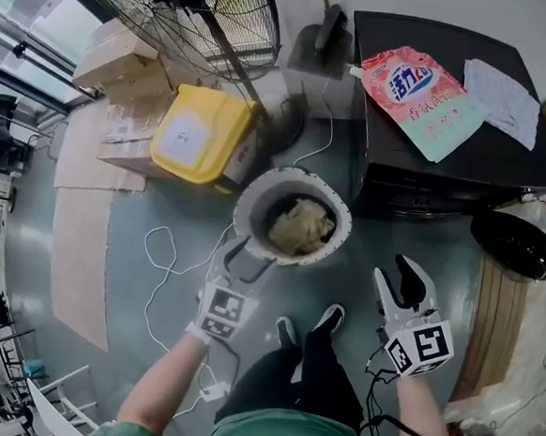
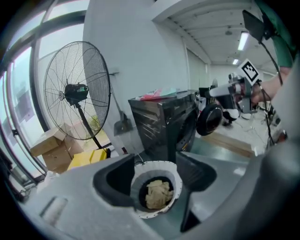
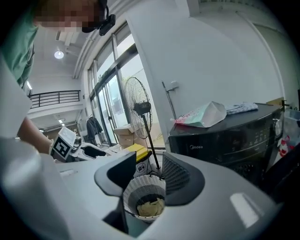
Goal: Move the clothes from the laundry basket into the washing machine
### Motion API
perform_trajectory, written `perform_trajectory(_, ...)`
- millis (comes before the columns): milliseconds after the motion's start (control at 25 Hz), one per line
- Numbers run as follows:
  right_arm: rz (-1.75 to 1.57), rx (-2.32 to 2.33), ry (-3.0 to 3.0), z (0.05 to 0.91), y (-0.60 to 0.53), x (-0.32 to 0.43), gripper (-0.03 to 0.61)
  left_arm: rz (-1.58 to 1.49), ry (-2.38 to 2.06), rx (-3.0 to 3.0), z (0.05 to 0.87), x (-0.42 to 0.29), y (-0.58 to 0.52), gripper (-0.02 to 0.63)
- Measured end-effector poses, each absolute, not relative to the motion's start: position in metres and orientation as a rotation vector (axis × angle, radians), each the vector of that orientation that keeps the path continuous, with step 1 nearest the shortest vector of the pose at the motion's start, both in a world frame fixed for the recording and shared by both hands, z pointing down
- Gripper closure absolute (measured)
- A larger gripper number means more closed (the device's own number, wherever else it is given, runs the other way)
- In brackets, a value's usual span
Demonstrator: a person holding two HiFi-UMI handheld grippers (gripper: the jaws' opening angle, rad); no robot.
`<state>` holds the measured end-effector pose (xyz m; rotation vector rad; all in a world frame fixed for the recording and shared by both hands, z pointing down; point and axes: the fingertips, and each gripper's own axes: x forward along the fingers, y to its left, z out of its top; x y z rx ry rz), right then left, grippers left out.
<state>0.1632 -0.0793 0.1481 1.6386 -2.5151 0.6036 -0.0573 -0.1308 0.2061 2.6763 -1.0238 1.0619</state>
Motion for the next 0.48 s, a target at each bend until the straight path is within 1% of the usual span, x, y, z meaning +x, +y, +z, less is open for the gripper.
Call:
perform_trajectory(240, 0.61, 1.645, -2.467, 0.18, -0.081, 0.163, 0.42, 1.016, -0.992, 2.668, 0.239, -0.053, -0.138, 0.333)
perform_trajectory(480, 0.588, 1.647, -2.456, 0.23, -0.098, 0.139, 0.42, 0.996, -0.992, 2.667, 0.295, -0.076, -0.152, 0.33)
